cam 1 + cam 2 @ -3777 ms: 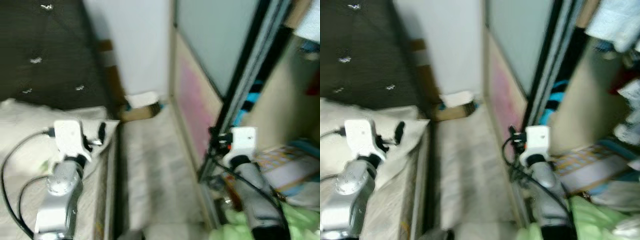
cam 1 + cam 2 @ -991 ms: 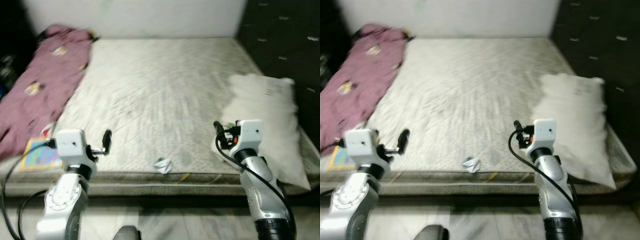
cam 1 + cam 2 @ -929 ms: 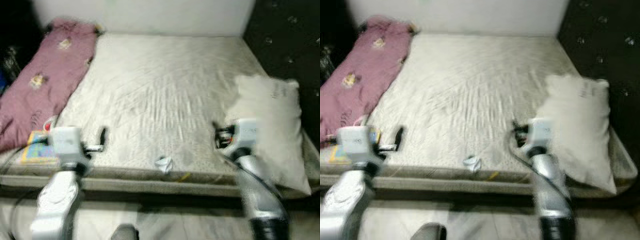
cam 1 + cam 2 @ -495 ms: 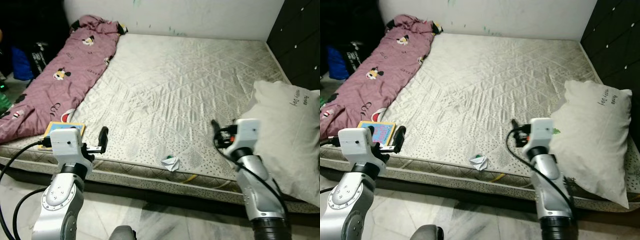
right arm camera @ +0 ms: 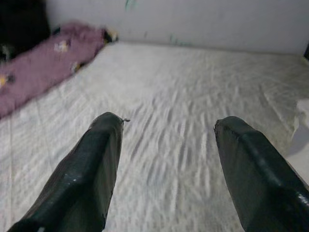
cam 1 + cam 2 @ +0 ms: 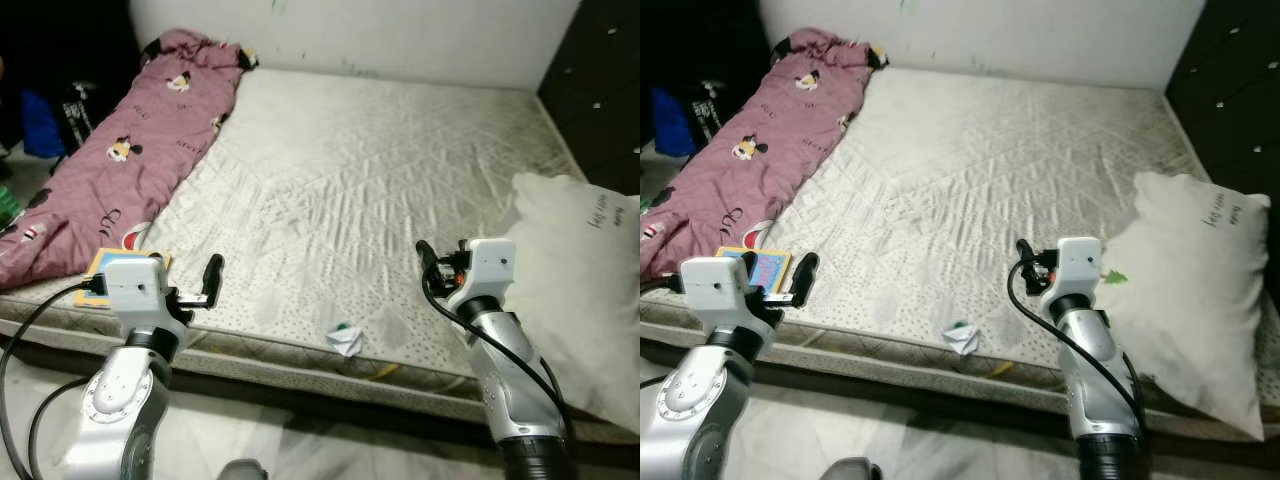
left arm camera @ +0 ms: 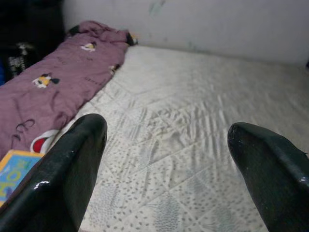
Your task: Clean up the room
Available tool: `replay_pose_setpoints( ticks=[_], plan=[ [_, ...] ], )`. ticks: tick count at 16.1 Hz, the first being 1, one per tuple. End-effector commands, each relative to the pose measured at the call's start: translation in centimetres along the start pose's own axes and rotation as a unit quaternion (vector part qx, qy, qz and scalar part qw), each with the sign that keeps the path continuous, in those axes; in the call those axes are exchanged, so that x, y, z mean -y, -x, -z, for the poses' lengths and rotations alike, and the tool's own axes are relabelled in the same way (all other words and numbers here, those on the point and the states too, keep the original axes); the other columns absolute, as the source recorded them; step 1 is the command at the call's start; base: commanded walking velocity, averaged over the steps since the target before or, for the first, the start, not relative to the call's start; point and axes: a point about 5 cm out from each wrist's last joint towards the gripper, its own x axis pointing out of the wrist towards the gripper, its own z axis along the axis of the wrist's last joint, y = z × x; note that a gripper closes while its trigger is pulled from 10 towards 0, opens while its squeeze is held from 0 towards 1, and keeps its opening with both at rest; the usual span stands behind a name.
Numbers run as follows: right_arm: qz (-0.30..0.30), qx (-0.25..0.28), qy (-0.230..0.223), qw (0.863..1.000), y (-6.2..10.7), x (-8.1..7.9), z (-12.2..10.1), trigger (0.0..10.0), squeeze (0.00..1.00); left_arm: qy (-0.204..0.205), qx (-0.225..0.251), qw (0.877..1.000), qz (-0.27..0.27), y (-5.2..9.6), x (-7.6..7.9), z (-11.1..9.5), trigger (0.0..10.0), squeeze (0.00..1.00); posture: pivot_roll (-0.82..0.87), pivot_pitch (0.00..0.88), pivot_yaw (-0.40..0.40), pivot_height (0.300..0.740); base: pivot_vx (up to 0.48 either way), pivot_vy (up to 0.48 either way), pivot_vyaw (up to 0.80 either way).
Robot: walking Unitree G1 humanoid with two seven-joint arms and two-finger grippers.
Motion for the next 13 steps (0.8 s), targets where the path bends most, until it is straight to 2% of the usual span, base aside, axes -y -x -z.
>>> replay_pose_setpoints(
  ticks=[1,4,7,13],
  plan=[
    [0.016,-0.007,0.003,1.000,0.49,1.09,0.36,10.0,0.00,0.001,0.011,1.000,0.021,-0.20,0.81,-0.39,10.0,0.00,0.11,0.038,-0.029,0.740,0.364,0.000,0.00],
    [0.015,-0.008,0.005,1.000,0.48,1.07,0.38,10.0,0.00,0.000,0.010,1.000,0.021,-0.21,0.82,-0.38,10.0,0.00,0.12,0.037,-0.030,0.740,0.360,0.000,0.00],
    [0.015,-0.008,0.008,1.000,0.47,1.12,0.48,10.0,0.00,0.001,0.002,1.000,-0.012,-0.54,0.63,-0.16,10.0,0.00,0.12,0.035,-0.029,0.740,0.000,0.000,0.00],
    [0.013,-0.010,0.017,1.000,0.59,1.14,0.61,10.0,0.00,0.005,-0.002,1.000,-0.007,-0.49,0.79,0.00,10.0,0.00,0.12,0.039,-0.030,0.740,0.000,0.000,0.00]
  ],
)
